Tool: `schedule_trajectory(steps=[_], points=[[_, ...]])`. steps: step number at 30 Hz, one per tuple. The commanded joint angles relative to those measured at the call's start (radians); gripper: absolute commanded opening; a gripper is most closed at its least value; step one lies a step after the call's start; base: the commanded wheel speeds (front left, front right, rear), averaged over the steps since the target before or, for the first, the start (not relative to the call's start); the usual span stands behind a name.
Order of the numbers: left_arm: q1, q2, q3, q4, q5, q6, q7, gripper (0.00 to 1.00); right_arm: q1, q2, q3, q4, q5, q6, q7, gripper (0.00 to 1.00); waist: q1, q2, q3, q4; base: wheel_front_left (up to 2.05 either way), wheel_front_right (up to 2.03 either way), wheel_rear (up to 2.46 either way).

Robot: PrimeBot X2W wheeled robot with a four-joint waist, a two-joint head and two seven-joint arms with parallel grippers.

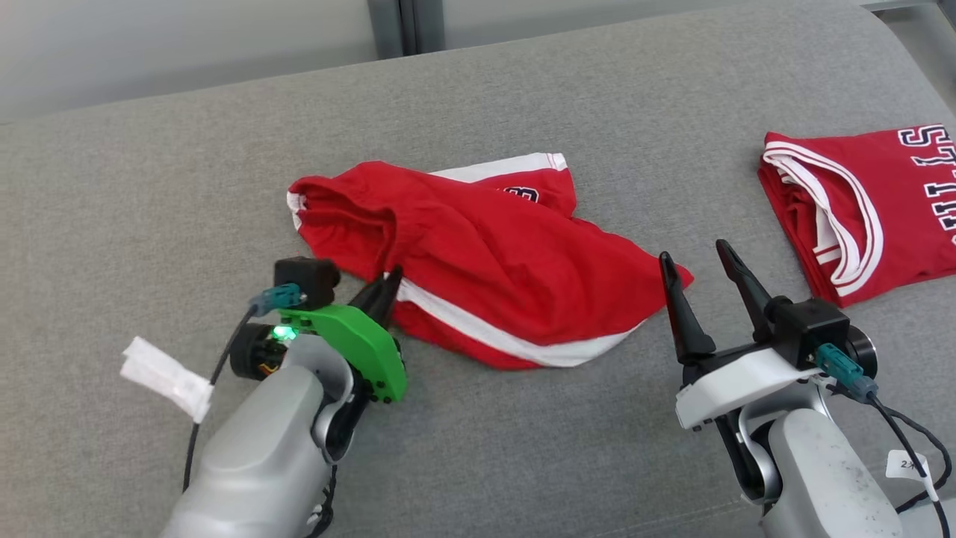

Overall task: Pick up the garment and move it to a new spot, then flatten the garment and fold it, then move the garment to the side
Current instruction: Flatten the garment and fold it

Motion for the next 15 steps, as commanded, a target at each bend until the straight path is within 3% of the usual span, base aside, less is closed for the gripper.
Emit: schedule_trajectory(steps=[1, 15], points=[[0.026, 0.013, 0.025, -0.005, -0.019, 0.007, -0.031, 0.0, 0.008, -0.002, -0.005, -0.003, -0.004, -0.002, -0.006, 1.0, 0.0, 0.0, -0.001, 0.021, 0.0, 0.0, 0.0], [0.179, 0.028, 0.113, -0.063, -0.071, 0.06, -0.125, 0.0, 0.022, -0.008, -0.016, -0.007, -0.011, -0.002, 0.006, 1.0, 0.0, 0.0, -0.03, 0.097, 0.0, 0.0, 0.0]])
